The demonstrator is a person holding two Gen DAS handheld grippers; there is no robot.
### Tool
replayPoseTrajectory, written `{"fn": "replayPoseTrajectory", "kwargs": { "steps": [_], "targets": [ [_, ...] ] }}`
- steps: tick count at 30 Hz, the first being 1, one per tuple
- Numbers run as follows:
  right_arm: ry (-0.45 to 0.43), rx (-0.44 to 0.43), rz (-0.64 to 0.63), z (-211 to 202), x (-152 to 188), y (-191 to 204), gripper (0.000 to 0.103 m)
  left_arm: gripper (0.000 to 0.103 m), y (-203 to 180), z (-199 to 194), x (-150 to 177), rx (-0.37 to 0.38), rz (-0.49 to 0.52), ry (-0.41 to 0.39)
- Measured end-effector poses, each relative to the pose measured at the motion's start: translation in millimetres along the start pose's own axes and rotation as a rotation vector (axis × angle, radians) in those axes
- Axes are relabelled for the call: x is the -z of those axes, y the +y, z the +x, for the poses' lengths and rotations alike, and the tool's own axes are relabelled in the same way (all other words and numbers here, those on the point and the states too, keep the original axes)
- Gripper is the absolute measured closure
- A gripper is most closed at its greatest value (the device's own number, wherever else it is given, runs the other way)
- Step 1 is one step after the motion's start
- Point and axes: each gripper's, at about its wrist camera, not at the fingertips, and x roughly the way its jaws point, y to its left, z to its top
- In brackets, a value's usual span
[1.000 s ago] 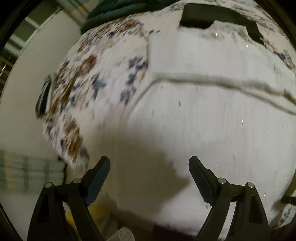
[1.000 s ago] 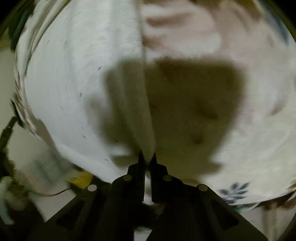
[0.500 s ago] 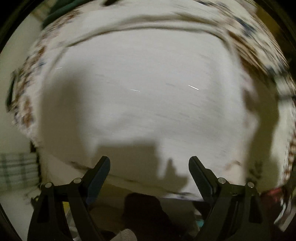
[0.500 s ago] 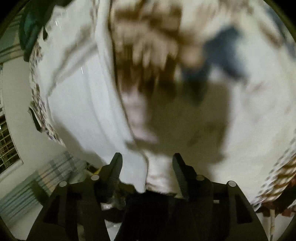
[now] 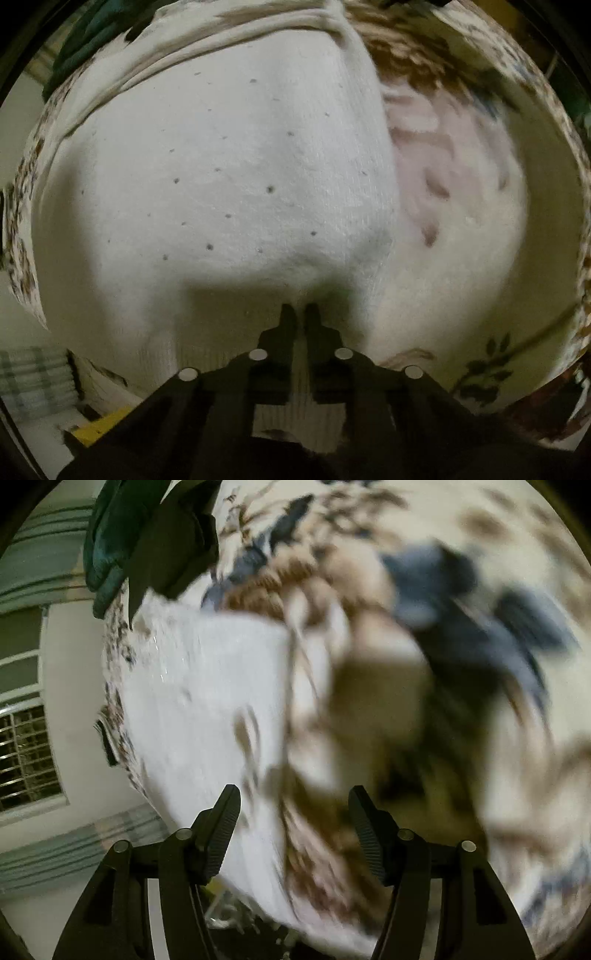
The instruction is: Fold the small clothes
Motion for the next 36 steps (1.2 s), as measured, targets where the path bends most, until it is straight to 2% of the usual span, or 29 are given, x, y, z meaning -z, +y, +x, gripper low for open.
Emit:
{"fn": "replayPoseTrajectory", "kwargs": {
  "steps": [3, 7, 11, 14, 15, 16, 17, 19, 21, 25, 29, 33, 36],
  "targets": [
    [0.010, -0.047, 0.037, 19.2, -25.5, -1.1, 0.038, 0.101, 20.0, -15.3, -1.1, 0.017, -0.066, -0.026],
    [0.000, -0.123, 0.120, 38.7, -35.7, 5.3, 0.038, 0.101, 46.2, -40.9, -5.4, 0.026, -0.126, -0.062],
    [-0.045, -0.204, 0.216, 31.7, -35.8, -4.8, 0.038, 0.101, 67.0, -62.2, -6.4, 0.026, -0.164, -0.099],
    [-0.064, -0.203, 0.246, 17.5, -38.1, -22.0, 0.040, 0.101, 71.8, -73.4, 2.5, 0.028, -0.187, -0.123],
    [-0.076, -0.186, 0.260, 17.3, -37.3, -23.5, 0.053, 0.101, 72.7, -74.1, 3.8, 0.031, -0.193, -0.127],
    [-0.082, -0.156, 0.254, 15.4, -32.0, -26.0, 0.083, 0.101, 74.6, -75.2, 8.6, 0.032, -0.197, -0.134],
    [-0.097, -0.105, 0.241, 14.3, -31.9, -22.6, 0.091, 0.101, 75.1, -76.6, 14.6, 0.031, -0.201, -0.142],
    [-0.131, -0.037, 0.205, 9.1, -27.8, -8.2, 0.092, 0.101, 81.6, -82.4, 16.7, 0.041, -0.215, -0.157],
    [-0.160, 0.025, 0.152, -2.7, -24.5, 13.4, 0.093, 0.101, 93.5, -90.4, 17.6, 0.053, -0.242, -0.175],
    [-0.192, 0.081, 0.059, -26.7, -15.2, 69.9, 0.093, 0.101, 138.3, -107.4, 19.1, 0.070, -0.329, -0.208],
    [-0.193, 0.131, -0.038, -34.7, -8.8, 145.2, 0.093, 0.101, 192.4, -119.3, 23.1, 0.091, -0.425, -0.230],
    [-0.175, 0.194, -0.136, -12.7, -14.5, 237.2, 0.093, 0.101, 253.9, -119.2, 27.9, 0.124, -0.529, -0.229],
    [-0.163, 0.242, -0.184, 30.0, -24.9, 310.1, 0.093, 0.101, 305.1, -110.4, 34.8, 0.156, -0.612, -0.220]
  ]
}}
